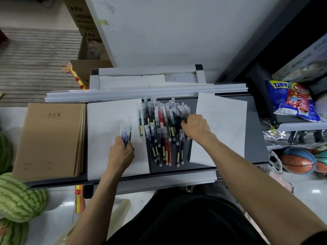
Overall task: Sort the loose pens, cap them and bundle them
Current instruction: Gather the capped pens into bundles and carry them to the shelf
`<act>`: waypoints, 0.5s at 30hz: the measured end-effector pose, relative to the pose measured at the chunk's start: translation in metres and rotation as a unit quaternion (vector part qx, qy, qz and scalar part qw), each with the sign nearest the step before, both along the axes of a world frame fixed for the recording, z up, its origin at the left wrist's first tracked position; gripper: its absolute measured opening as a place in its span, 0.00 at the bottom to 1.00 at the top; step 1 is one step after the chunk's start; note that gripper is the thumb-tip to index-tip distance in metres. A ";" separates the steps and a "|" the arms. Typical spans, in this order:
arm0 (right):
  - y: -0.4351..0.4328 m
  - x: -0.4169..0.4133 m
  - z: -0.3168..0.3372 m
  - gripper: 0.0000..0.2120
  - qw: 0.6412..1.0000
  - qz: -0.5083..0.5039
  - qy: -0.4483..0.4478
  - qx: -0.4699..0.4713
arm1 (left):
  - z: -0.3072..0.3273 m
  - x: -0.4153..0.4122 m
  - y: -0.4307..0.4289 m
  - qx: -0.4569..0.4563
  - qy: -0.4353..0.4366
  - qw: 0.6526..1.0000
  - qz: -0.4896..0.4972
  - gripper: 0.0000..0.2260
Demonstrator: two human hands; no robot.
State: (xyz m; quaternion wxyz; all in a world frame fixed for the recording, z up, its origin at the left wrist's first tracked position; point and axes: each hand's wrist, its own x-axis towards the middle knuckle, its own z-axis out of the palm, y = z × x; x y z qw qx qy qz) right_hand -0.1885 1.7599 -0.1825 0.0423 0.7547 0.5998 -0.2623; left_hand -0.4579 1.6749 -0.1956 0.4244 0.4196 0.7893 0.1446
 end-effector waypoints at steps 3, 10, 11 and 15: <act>0.001 0.004 0.002 0.13 1.000 -0.003 -0.001 0.001 | 0.002 0.004 -0.003 0.031 -0.025 0.999 0.014 0.08; -0.006 0.011 -0.005 0.12 0.998 -0.032 0.062 -0.002 | 0.009 0.002 -0.010 0.055 -0.138 0.987 0.069 0.07; -0.008 0.013 -0.006 0.11 0.996 -0.040 0.074 0.003 | 0.010 0.003 -0.010 0.060 -0.150 0.984 0.073 0.07; -0.020 0.025 -0.007 0.09 0.986 -0.088 0.132 0.058 | 0.012 0.008 -0.010 0.085 -0.191 0.976 0.064 0.09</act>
